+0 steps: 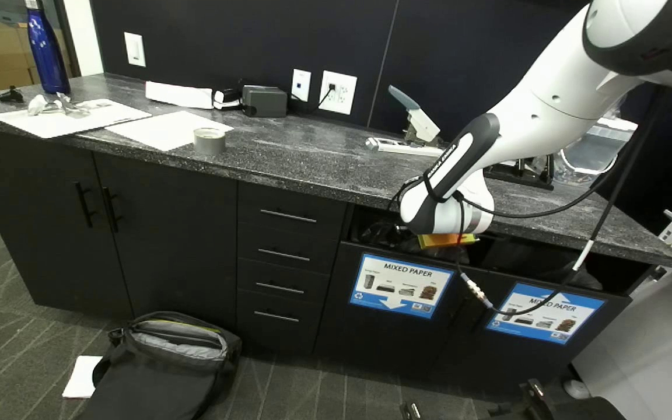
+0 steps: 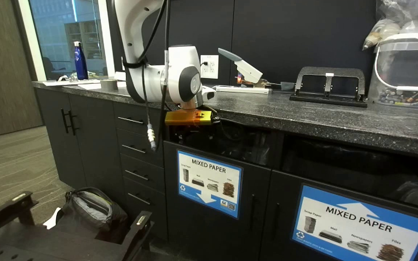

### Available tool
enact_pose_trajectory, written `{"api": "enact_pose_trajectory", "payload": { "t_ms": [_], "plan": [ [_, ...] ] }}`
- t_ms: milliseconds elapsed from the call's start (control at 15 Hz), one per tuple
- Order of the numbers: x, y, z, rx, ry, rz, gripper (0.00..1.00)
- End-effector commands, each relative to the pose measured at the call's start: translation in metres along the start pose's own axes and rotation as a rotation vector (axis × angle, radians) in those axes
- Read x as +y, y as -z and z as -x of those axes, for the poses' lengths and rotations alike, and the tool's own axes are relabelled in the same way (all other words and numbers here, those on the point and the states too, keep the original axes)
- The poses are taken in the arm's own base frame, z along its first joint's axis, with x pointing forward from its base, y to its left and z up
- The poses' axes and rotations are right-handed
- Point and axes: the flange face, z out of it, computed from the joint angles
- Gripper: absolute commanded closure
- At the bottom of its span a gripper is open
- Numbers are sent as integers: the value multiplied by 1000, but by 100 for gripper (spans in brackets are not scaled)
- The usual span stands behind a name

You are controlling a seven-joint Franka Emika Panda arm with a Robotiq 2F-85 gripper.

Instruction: Pick up all the pieces of paper on the countertop and throw them in the bin

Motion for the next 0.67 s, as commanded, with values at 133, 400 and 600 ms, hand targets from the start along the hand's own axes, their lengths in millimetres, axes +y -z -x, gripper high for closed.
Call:
{"api": "enact_pose_trajectory", "payload": {
  "t_ms": [133, 400, 600],
  "plan": [
    [-2, -8, 8, -20, 1, -3, 0],
    [-1, -8, 6, -17, 1, -3, 0],
    [-1, -9, 5, 2, 41, 12, 0]
  ]
}}
